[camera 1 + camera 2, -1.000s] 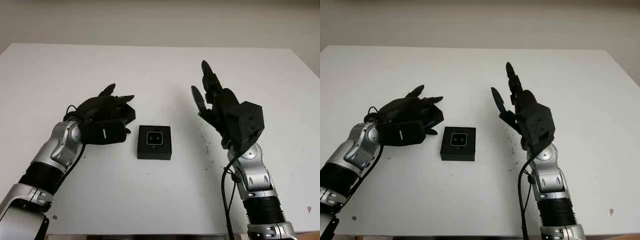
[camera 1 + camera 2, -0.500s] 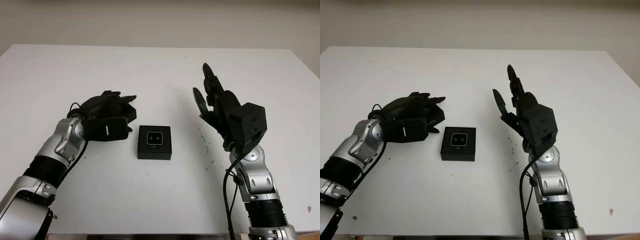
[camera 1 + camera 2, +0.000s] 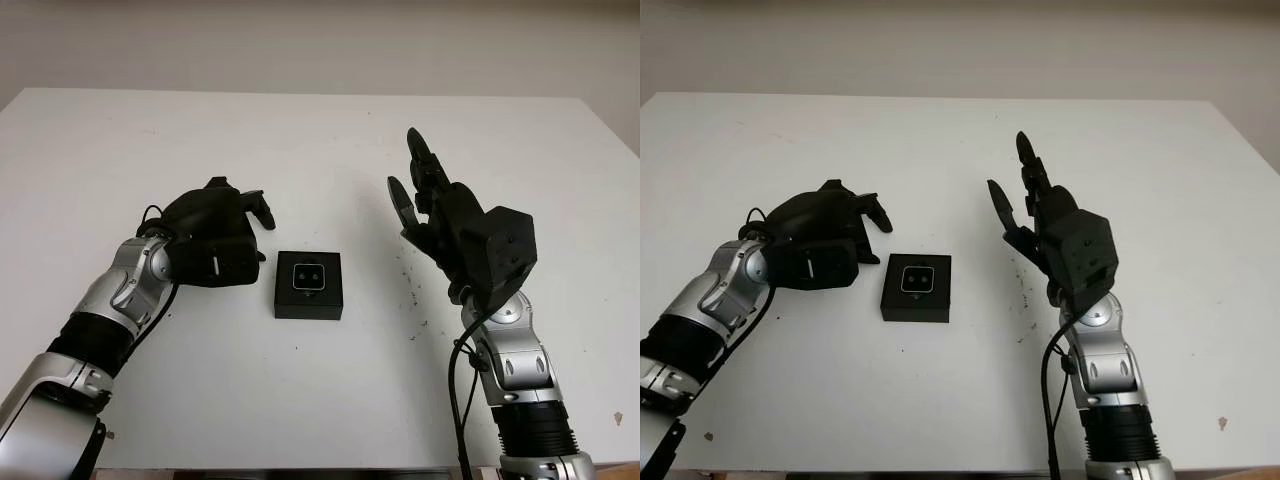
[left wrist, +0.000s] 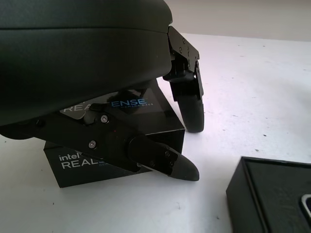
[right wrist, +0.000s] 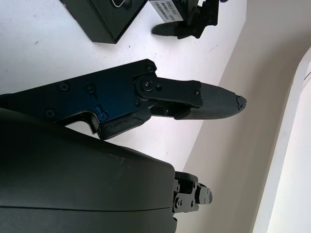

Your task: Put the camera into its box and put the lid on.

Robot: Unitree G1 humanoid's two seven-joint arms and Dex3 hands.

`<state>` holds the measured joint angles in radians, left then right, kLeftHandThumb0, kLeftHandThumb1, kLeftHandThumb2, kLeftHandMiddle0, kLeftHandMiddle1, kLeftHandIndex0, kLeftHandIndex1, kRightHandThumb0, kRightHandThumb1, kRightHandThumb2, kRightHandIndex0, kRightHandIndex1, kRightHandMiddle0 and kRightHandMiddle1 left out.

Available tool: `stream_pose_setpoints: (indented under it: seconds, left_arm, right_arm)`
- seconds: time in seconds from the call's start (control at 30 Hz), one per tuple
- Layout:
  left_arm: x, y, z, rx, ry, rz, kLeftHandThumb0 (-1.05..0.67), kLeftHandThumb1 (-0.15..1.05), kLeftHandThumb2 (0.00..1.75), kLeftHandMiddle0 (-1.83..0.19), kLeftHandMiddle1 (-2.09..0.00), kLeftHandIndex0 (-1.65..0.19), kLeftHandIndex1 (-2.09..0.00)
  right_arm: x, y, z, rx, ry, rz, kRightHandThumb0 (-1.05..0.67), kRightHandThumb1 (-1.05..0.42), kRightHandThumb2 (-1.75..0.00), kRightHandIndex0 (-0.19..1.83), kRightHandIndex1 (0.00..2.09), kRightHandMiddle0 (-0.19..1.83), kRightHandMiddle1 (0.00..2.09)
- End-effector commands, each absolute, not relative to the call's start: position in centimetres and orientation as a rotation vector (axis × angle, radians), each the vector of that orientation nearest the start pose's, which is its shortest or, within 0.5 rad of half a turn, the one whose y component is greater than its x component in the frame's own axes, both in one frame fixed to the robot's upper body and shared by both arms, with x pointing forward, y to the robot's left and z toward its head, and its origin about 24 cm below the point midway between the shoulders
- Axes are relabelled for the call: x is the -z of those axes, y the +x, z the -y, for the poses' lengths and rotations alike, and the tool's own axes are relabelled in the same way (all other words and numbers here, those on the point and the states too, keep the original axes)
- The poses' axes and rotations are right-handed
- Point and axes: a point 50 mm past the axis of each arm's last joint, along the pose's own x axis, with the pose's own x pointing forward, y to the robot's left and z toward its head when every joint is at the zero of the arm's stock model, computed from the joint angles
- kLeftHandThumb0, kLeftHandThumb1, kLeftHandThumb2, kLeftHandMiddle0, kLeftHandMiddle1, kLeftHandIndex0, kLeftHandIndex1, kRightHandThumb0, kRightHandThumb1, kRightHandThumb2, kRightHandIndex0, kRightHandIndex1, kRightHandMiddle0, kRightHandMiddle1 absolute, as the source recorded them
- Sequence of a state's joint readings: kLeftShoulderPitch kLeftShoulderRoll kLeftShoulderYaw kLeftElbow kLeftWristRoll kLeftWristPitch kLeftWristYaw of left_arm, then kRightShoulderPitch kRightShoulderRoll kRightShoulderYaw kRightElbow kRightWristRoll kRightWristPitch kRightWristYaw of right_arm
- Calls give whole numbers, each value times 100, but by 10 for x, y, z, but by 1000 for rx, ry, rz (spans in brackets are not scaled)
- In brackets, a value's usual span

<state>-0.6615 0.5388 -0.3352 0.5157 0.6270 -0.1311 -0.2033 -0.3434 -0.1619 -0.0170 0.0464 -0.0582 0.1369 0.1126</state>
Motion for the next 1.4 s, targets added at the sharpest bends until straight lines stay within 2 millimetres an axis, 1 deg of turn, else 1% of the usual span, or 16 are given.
stream_pose_setpoints:
  seconds: [0.0, 0.07, 0.13, 0.2, 0.33, 0.37, 0.47, 0.53, 0.63, 0.7, 0.77, 0.83, 0.93, 1.0, 1.13, 1.37]
  left_arm:
    - [-120, 357, -174, 384, 1301, 156, -7, 96, 5, -30, -142, -30, -132]
    - [-126, 355, -174, 369, 1278, 203, -6, 97, 5, -28, -143, -28, -136]
    - [-134, 353, -174, 347, 1250, 252, -6, 97, 5, -23, -153, -25, -140]
    - [-143, 351, -175, 329, 1231, 282, -6, 98, 6, -21, -155, -24, -140]
    - [-164, 347, -175, 304, 1225, 328, -8, 98, 5, -23, -141, -24, -136]
    - [-170, 345, -174, 303, 1215, 347, -8, 98, 6, -23, -141, -24, -135]
    - [-189, 340, -173, 299, 1203, 393, -8, 98, 5, -20, -155, -24, -137]
    - [-202, 337, -172, 301, 1196, 409, -8, 98, 5, -19, -159, -24, -139]
    - [-223, 332, -170, 314, 1181, 443, -8, 98, 5, -25, -149, -25, -140]
    - [-231, 331, -168, 325, 1173, 457, -9, 96, 5, -32, -144, -29, -142]
    - [-235, 331, -167, 344, 1159, 450, -9, 95, 5, -32, -149, -31, -147]
    - [-238, 330, -164, 370, 1165, 413, -7, 93, 5, -35, -146, -33, -148]
    - [-238, 328, -158, 430, 1180, 323, -5, 93, 6, -43, -133, -33, -137]
    - [-237, 325, -152, 472, 1181, 271, -4, 94, 6, -44, -131, -33, -134]
    - [-232, 320, -143, 536, 1175, 206, -5, 91, 5, -48, -130, -40, -131]
    - [-224, 315, -138, 573, 1144, 125, -7, 91, 5, -47, -126, -40, -130]
  right_arm:
    - [-118, 313, 158, -135, -237, 159, -70, -105, -52, -12, 5, -7, 6]
    - [-117, 313, 158, -138, -239, 160, -70, -105, -52, -11, 5, -6, 6]
    - [-117, 313, 157, -143, -234, 164, -69, -105, -52, -12, 5, -7, 6]
    - [-117, 314, 156, -149, -233, 165, -70, -105, -52, -12, 5, -7, 6]
    - [-116, 313, 154, -157, -239, 167, -71, -105, -52, -12, 5, -6, 6]
    - [-116, 313, 154, -159, -241, 167, -71, -105, -52, -12, 5, -6, 6]
    - [-116, 313, 153, -160, -252, 170, -70, -105, -52, -11, 6, -6, 6]
    - [-115, 313, 153, -161, -256, 171, -70, -105, -52, -10, 6, -5, 6]
    - [-115, 313, 152, -164, -268, 169, -71, -105, -52, -9, 6, -4, 6]
    - [-115, 313, 152, -166, -270, 167, -72, -105, -52, -8, 7, -4, 6]
    - [-114, 313, 151, -165, -269, 162, -72, -105, -51, -8, 7, -3, 6]
    - [-114, 313, 150, -163, -270, 162, -73, -105, -50, -8, 7, -3, 6]
    - [-113, 314, 149, -163, -269, 168, -72, -105, -50, -7, 7, -3, 6]
    - [-113, 314, 148, -160, -267, 170, -71, -105, -50, -7, 7, -2, 6]
    - [-113, 315, 146, -155, -265, 169, -72, -105, -50, -7, 7, -3, 6]
    - [-113, 315, 143, -127, -259, 188, -73, -105, -51, -6, 6, -2, 6]
